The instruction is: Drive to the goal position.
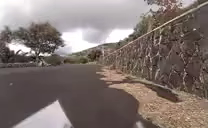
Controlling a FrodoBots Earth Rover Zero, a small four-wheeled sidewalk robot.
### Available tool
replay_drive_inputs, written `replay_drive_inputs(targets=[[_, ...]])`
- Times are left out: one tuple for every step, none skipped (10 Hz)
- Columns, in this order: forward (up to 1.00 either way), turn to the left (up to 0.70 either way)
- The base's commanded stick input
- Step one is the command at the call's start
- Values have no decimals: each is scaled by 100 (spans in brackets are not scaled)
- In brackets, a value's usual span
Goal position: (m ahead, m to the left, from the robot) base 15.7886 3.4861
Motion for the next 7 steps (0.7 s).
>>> replay_drive_inputs(targets=[[100,0],[100,0],[100,0],[100,0],[100,0],[100,0],[100,0]])
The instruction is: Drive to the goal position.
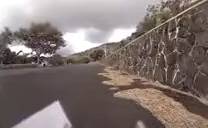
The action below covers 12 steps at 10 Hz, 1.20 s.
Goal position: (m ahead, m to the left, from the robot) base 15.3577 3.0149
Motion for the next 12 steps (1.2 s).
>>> replay_drive_inputs(targets=[[100,0],[100,0],[100,0],[100,0],[100,0],[100,0],[100,0],[100,-8],[100,0],[100,0],[100,0],[100,0]])
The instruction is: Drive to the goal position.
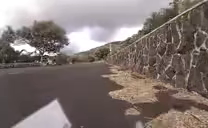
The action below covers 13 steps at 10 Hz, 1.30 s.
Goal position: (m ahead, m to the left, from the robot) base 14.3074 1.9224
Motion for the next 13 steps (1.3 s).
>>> replay_drive_inputs(targets=[[100,0],[100,0],[100,0],[100,0],[100,0],[100,0],[100,0],[100,0],[100,0],[100,0],[100,0],[100,0],[100,0]])
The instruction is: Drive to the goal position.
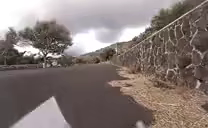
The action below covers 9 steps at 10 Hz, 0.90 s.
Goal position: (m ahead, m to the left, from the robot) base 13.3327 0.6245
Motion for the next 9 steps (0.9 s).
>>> replay_drive_inputs(targets=[[100,0],[100,0],[100,0],[100,0],[100,0],[100,0],[100,0],[100,0],[100,-11]])
